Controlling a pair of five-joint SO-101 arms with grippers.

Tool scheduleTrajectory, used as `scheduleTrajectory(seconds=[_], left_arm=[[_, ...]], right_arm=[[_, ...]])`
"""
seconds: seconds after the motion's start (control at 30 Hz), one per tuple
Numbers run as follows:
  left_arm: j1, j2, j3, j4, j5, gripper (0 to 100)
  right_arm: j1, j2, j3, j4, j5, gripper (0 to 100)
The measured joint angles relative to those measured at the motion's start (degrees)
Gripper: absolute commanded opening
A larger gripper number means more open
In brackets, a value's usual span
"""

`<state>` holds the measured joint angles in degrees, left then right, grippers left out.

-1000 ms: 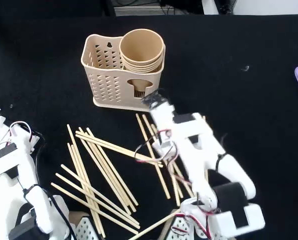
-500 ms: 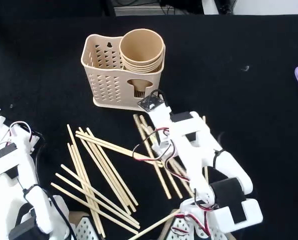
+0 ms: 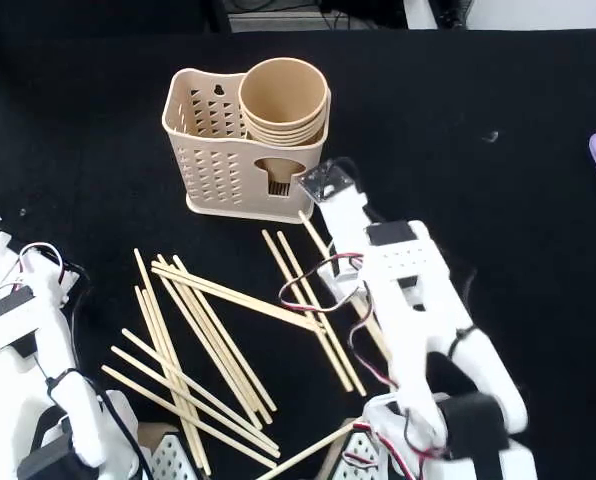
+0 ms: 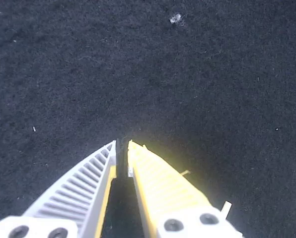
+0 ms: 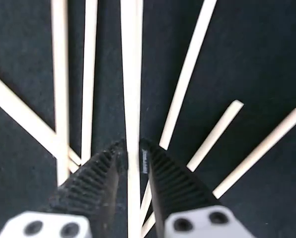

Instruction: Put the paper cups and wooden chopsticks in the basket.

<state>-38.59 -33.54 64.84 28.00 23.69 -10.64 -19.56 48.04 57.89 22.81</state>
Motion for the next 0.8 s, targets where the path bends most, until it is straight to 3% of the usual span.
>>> scheduleTrajectory(seconds=[0.3, 0.5, 0.8], left_arm=[[0.00, 0.00, 0.00, 0.00, 0.00, 5], [0.00, 0.00, 0.00, 0.00, 0.00, 5], [0.00, 0.00, 0.00, 0.00, 0.00, 5]], right_arm=[[-0.35, -12.66, -7.91, 15.30, 0.09, 1.1], [-1.14, -19.78, -13.36, 17.85, 0.18, 1.1], [-13.89, -26.90, -31.74, 20.48, -8.00, 1.1]])
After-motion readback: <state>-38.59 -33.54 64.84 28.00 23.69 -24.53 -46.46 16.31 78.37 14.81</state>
